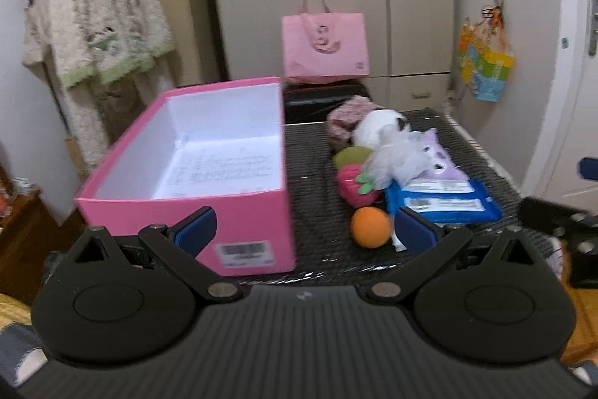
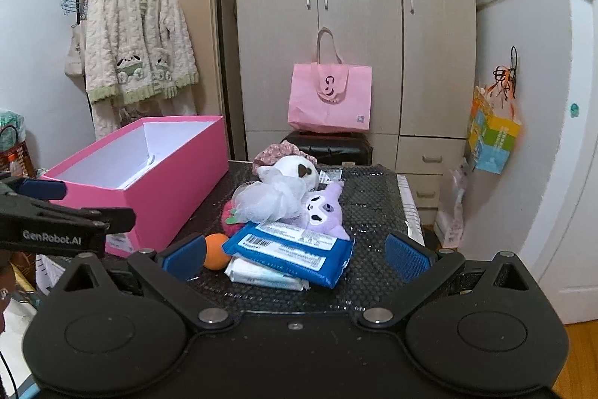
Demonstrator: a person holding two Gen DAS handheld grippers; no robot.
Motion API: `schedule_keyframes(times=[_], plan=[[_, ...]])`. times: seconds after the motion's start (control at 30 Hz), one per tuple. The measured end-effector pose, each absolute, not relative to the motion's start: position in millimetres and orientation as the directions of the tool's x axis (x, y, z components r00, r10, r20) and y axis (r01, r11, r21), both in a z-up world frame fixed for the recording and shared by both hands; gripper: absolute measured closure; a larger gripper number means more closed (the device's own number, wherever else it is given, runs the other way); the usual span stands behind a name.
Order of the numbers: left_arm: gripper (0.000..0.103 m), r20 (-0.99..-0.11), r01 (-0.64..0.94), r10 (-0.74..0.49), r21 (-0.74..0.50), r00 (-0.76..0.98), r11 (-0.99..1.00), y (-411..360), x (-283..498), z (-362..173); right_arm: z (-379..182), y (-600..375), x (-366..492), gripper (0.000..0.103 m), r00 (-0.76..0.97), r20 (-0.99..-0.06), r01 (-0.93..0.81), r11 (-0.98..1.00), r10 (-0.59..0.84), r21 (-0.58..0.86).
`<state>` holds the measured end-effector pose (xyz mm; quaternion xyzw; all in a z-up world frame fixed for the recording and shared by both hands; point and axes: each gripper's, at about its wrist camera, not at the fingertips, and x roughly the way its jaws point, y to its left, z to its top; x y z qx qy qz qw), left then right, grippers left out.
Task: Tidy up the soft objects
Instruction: 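Grasp the blue wet-wipes pack with the left gripper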
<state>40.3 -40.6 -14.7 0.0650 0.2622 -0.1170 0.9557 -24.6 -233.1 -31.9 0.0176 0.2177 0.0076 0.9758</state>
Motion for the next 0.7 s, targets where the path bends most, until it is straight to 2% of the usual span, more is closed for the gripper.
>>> schedule_keyframes(times=[0.17,0.3,0.43,0.53,0.7], plan=[[0.000,-0.480,0.264,-0.250,-0.039,0.841,0.964,-44.5,57.4,-17.1,-47.6,-250.1,-5.7,0.000,0.905,-0.413,-0.069,0.994,0.100,0.089],[0.000,-0.433,0.286,-0.282,-0.055,0.856,0.956,-52.7,66.5,-17.1,-64.5,-259.6,14.1,0.000,0.896,-0.430,-0.082,0.993,0.109,0.080],[0.003,-0.455,0.348,-0.359,-0.111,0.815,0.931,-65.6,83.3,-24.4,-82.3,-264.7,33.6,0.001,0.877,-0.465,-0.106,0.992,0.124,0.063],[0.005,-0.500,0.385,-0.383,-0.105,0.777,0.917,-83.9,95.8,-36.6,-93.3,-268.1,45.6,0.003,0.861,-0.487,-0.130,0.989,0.150,0.075],[0.021,-0.526,0.453,-0.406,-0.044,0.747,0.890,-112.0,105.2,-53.5,-107.6,-269.0,58.2,0.006,0.840,-0.510,-0.175,0.982,0.187,0.072]])
